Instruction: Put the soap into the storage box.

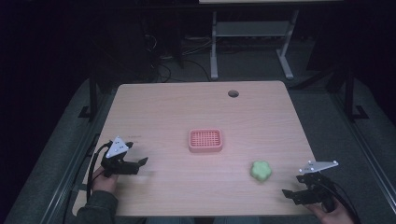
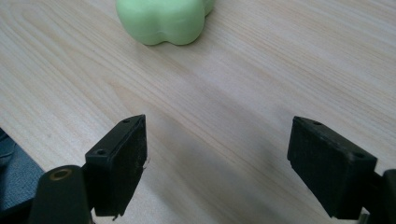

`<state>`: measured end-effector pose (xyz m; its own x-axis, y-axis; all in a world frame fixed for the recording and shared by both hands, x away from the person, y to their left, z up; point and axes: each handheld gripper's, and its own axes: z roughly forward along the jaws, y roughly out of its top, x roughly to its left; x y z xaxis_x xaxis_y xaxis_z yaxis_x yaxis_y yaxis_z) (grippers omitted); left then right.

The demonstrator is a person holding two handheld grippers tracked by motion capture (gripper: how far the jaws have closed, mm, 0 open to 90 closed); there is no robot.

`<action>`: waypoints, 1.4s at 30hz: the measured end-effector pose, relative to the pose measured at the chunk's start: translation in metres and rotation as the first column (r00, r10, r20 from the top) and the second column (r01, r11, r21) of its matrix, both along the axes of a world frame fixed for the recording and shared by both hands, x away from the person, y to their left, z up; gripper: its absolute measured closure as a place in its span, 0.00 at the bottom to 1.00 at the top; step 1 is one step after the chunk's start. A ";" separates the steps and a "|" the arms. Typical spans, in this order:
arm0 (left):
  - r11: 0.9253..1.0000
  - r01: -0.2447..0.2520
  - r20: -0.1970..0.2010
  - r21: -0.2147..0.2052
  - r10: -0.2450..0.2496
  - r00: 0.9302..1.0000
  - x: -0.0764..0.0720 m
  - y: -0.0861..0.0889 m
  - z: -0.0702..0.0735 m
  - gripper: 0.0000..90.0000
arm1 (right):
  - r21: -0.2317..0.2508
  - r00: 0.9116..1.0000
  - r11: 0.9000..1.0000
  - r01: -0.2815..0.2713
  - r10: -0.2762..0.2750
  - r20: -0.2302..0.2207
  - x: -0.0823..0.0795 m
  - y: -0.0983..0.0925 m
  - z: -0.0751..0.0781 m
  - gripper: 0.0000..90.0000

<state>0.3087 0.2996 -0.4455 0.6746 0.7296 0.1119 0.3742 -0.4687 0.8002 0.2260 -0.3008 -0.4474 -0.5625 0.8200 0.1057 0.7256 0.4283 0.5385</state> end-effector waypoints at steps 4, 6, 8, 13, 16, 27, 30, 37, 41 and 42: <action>1.000 0.002 -0.002 0.003 -0.002 1.000 -0.001 0.000 0.001 0.16 | 0.007 1.000 1.000 -0.004 0.004 0.002 0.000 0.001 0.000 0.22; 1.000 0.009 -0.007 0.013 -0.009 1.000 -0.001 0.000 0.001 0.16 | 0.007 1.000 1.000 -0.009 0.009 0.004 0.001 0.003 0.000 0.22; 1.000 0.010 -0.004 0.012 -0.010 1.000 -0.001 0.001 0.000 0.16 | 0.001 1.000 1.000 -0.009 0.009 -0.006 0.001 0.006 0.001 0.21; 1.000 0.014 0.008 0.010 -0.014 1.000 -0.003 0.002 0.002 0.16 | -0.020 0.999 0.999 -0.032 0.032 0.000 0.003 0.015 0.005 0.21; 1.000 0.011 0.005 0.007 -0.011 1.000 -0.003 0.001 0.002 0.16 | -0.031 0.999 0.998 -0.046 0.046 0.001 0.007 0.023 0.010 0.21; 1.000 0.016 0.003 0.019 -0.016 1.000 -0.003 0.001 0.002 0.16 | -0.062 0.994 0.993 -0.105 0.105 -0.003 0.019 0.042 0.018 0.21; 1.000 0.017 0.011 0.020 -0.017 1.000 -0.003 0.002 0.003 0.16 | -0.063 0.993 0.991 -0.120 0.120 -0.003 0.022 0.047 0.020 0.21; 1.000 0.013 0.007 0.007 -0.013 1.000 -0.004 0.002 0.003 0.16 | -0.093 0.988 0.984 -0.151 0.151 -0.008 0.033 0.061 0.025 0.20; 1.000 0.011 0.007 0.004 -0.011 1.000 -0.003 0.002 0.003 0.16 | -0.128 0.984 0.976 -0.179 0.177 -0.023 0.043 0.070 0.025 0.21; 1.000 0.011 0.007 0.004 -0.011 1.000 -0.003 0.002 0.003 0.16 | -0.128 0.984 0.976 -0.179 0.177 -0.023 0.043 0.070 0.025 0.21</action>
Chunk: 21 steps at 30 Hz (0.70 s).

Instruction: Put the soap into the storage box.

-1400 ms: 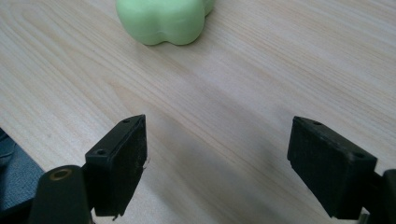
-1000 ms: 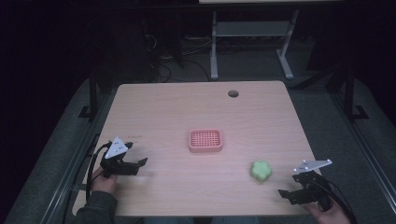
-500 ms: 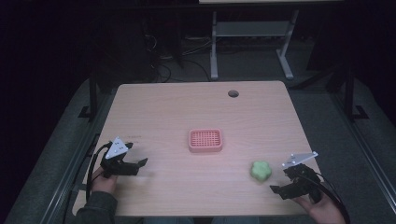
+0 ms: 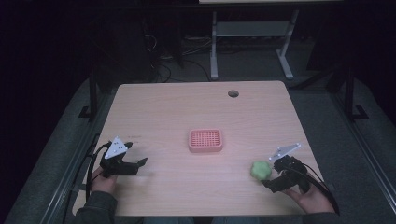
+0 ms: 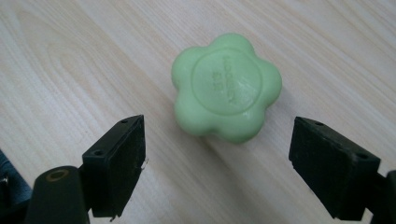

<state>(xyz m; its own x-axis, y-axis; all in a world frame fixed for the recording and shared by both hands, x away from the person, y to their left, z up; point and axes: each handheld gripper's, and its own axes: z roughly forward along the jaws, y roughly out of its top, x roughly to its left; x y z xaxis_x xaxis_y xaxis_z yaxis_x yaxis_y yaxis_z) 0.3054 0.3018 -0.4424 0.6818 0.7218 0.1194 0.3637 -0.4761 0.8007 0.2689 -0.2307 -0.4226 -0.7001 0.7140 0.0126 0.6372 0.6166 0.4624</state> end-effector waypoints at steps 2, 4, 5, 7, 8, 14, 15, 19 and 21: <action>1.000 0.002 0.000 0.000 -0.002 1.000 0.000 0.000 0.000 0.16 | -0.007 1.000 1.000 0.002 -0.002 -0.009 0.003 0.002 0.000 0.21; 1.000 0.002 0.001 0.001 -0.002 1.000 0.000 0.000 0.000 0.16 | -0.011 1.000 1.000 -0.005 0.005 -0.013 0.007 0.003 -0.001 0.21; 1.000 0.002 0.004 -0.002 -0.002 1.000 0.000 0.000 0.000 0.16 | -0.014 1.000 1.000 -0.002 0.002 -0.018 0.008 0.004 -0.001 0.21; 1.000 0.002 0.000 0.000 -0.002 1.000 0.000 0.000 0.000 0.16 | -0.018 1.000 1.000 -0.012 0.012 -0.020 0.012 0.005 -0.001 0.21; 1.000 0.003 0.001 -0.002 -0.003 1.000 0.000 0.000 0.000 0.16 | -0.022 1.000 1.000 -0.014 0.014 -0.021 0.013 0.006 -0.002 0.21; 1.000 0.004 -0.001 0.000 -0.004 1.000 0.000 0.000 0.000 0.16 | -0.039 0.999 0.999 -0.025 0.023 -0.040 0.021 0.012 -0.003 0.21; 1.000 0.004 0.000 -0.001 -0.004 1.000 0.000 0.000 0.000 0.16 | -0.043 0.999 0.999 -0.024 0.023 -0.043 0.023 0.013 -0.004 0.21; 1.000 0.010 0.001 0.009 -0.010 1.000 0.001 0.000 0.000 0.16 | -0.068 0.998 0.997 -0.042 0.038 -0.054 0.028 0.019 -0.007 0.21; 1.000 0.006 0.001 0.001 -0.006 1.000 0.000 0.000 0.000 0.16 | -0.074 0.998 0.996 -0.044 0.040 -0.057 0.029 0.021 -0.008 0.21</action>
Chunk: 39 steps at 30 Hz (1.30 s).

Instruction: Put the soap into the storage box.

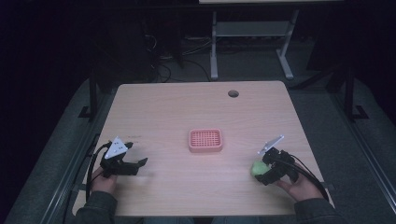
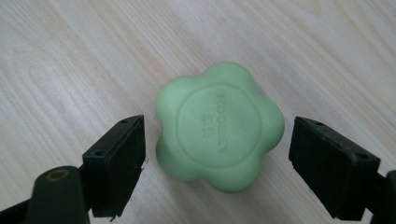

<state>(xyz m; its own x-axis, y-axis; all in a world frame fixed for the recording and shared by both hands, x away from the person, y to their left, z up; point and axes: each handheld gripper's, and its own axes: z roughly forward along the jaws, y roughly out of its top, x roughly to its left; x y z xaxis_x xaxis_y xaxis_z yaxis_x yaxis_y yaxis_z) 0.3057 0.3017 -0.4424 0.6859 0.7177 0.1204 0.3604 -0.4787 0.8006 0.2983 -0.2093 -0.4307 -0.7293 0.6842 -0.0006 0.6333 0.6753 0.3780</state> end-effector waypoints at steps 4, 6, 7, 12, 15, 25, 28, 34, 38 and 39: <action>1.000 0.005 0.002 0.007 -0.005 1.000 0.000 0.000 0.000 0.16 | -0.013 1.000 1.000 -0.009 0.009 -0.007 0.003 0.003 -0.003 0.20; 1.000 0.005 0.003 0.007 -0.005 1.000 0.000 0.000 0.000 0.16 | -0.017 1.000 1.000 -0.011 0.010 -0.009 0.004 0.003 -0.004 0.20; 1.000 0.002 -0.003 0.003 -0.001 1.000 0.000 0.000 0.000 0.16 | -0.020 1.000 1.000 -0.015 0.015 -0.011 0.005 0.004 -0.005 0.21; 1.000 0.001 0.001 -0.001 -0.001 1.000 0.000 0.000 0.000 0.16 | -0.040 0.999 0.999 -0.023 0.022 -0.023 0.008 0.008 -0.009 0.21; 1.000 0.001 0.000 -0.001 -0.001 1.000 0.000 0.000 0.000 0.16 | -0.063 0.999 0.998 -0.029 0.028 -0.027 0.009 0.010 -0.012 0.22; 1.000 0.000 0.002 -0.001 0.000 1.000 0.000 0.000 0.000 0.16 | -0.077 0.999 0.996 -0.040 0.037 -0.036 0.012 0.013 -0.013 0.26; 1.000 0.000 0.002 -0.001 0.000 1.000 0.000 0.001 0.001 0.16 | -0.078 0.998 0.996 -0.046 0.043 -0.041 0.012 0.014 -0.013 0.28; 1.000 -0.002 0.009 -0.008 0.002 1.000 0.000 0.001 0.001 0.16 | -0.086 0.998 0.995 -0.049 0.046 -0.044 0.012 0.015 -0.012 0.29; 1.000 -0.007 0.006 -0.017 0.007 1.000 -0.001 0.000 0.000 0.16 | -0.090 0.997 0.994 -0.065 0.060 -0.049 0.013 0.015 -0.012 0.29; 1.000 -0.003 0.010 -0.012 0.003 1.000 0.000 0.000 0.000 0.16 | -0.090 0.997 0.994 -0.065 0.060 -0.049 0.013 0.015 -0.012 0.29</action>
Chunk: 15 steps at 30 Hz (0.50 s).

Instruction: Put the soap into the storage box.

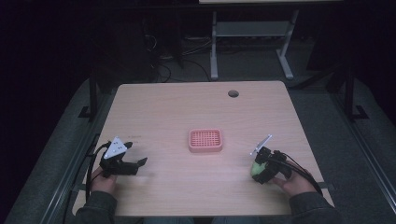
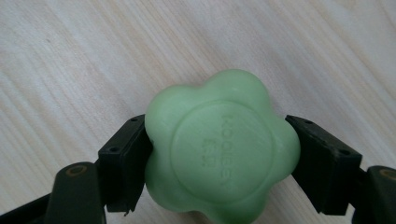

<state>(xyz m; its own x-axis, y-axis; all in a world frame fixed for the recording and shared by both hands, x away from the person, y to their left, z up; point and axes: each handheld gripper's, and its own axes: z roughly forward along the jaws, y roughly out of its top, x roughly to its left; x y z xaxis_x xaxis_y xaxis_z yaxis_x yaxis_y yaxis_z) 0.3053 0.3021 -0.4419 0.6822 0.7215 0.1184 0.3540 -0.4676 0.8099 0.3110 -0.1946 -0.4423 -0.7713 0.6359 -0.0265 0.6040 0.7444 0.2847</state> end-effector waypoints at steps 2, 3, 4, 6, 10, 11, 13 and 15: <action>1.000 -0.001 -0.002 -0.001 0.001 1.000 0.000 0.000 0.000 0.16 | 0.015 1.000 1.000 0.004 -0.004 -0.011 0.000 0.000 0.001 0.29; 1.000 -0.006 -0.002 -0.014 0.006 1.000 0.000 0.000 0.000 0.16 | 0.018 1.000 1.000 0.005 -0.005 -0.003 0.000 0.000 0.002 0.29; 1.000 -0.006 -0.002 -0.014 0.006 1.000 0.000 0.000 0.000 0.16 | 0.018 1.000 1.000 0.005 -0.005 -0.003 0.000 0.000 0.002 0.29; 1.000 -0.007 -0.003 -0.016 0.007 1.000 -0.001 -0.001 0.000 0.16 | 0.030 1.000 1.000 0.004 -0.004 -0.001 0.000 0.002 0.006 0.29; 1.000 -0.002 0.000 -0.009 0.002 1.000 0.000 0.000 0.000 0.16 | 0.034 1.000 0.999 -0.010 0.010 0.013 0.002 0.005 0.011 0.29; 1.000 -0.001 0.000 -0.009 0.001 1.000 0.000 0.000 0.001 0.16 | 0.038 1.000 0.999 -0.010 0.010 0.018 0.003 0.006 0.013 0.29; 1.000 -0.001 0.000 -0.010 0.001 1.000 0.000 0.000 0.001 0.16 | 0.046 1.000 0.999 -0.021 0.020 0.020 0.005 0.008 0.016 0.29; 1.000 -0.008 -0.004 -0.027 0.008 1.000 -0.001 -0.001 0.000 0.16 | 0.050 1.000 0.998 -0.024 0.023 0.019 0.007 0.010 0.018 0.29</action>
